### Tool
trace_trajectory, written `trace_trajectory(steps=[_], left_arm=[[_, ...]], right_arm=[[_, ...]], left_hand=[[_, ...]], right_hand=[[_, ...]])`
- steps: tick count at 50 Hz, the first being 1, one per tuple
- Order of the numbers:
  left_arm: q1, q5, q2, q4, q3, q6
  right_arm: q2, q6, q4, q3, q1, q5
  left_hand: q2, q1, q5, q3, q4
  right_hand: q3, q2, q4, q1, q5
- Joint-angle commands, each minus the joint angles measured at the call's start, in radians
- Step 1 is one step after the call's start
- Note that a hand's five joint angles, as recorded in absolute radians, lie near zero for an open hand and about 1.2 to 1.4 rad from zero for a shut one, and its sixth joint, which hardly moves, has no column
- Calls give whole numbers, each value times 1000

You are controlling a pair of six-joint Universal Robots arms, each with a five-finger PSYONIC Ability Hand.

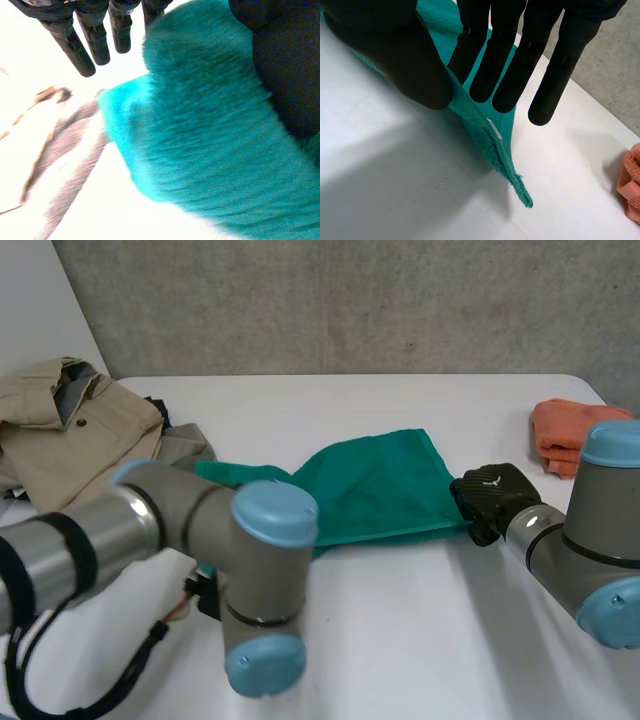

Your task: Fold the laundry.

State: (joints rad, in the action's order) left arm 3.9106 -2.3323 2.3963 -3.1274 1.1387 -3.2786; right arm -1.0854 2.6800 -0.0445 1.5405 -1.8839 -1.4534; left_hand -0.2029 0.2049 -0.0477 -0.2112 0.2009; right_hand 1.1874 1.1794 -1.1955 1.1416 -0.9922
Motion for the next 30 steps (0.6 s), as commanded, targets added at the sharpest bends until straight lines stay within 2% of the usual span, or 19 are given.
trace_trajectory(steps=[1,6,8,14,16,22,26,30], left_arm=[[119,-48,-113,-48,105,-42],[188,-12,-158,-117,185,-136],[213,17,-164,-143,208,-183],[260,155,-206,-168,271,-297],[265,207,-251,-166,297,-300],[274,364,-459,-123,339,-305],[296,479,-655,-59,310,-303],[305,585,-743,45,251,-309]], right_arm=[[-1,-2,-3,-8,9,4],[-1,-2,0,-22,17,2],[-1,-2,0,-30,19,1],[-10,-6,6,-54,25,-2],[-24,-14,17,-68,32,-2],[-126,-81,101,-155,63,-2],[-235,-136,245,-304,104,-2],[-280,-150,425,-466,130,4]], left_hand=[[28,-30,48,37,-26],[10,-12,30,19,-8],[-113,111,-93,-104,115],[-837,835,-818,-829,839],[-1192,1190,-1173,-1184,1194],[-1193,1191,-1174,-1185,1195],[-1193,1191,-1174,-1185,1195],[-1193,1191,-1174,-1185,1195]], right_hand=[[209,217,-201,255,-229],[209,217,-201,255,-229],[209,217,-201,255,-229],[209,217,-201,255,-229],[209,217,-201,255,-229],[209,217,-201,255,-229],[209,217,-201,255,-229],[209,217,-201,255,-229]])
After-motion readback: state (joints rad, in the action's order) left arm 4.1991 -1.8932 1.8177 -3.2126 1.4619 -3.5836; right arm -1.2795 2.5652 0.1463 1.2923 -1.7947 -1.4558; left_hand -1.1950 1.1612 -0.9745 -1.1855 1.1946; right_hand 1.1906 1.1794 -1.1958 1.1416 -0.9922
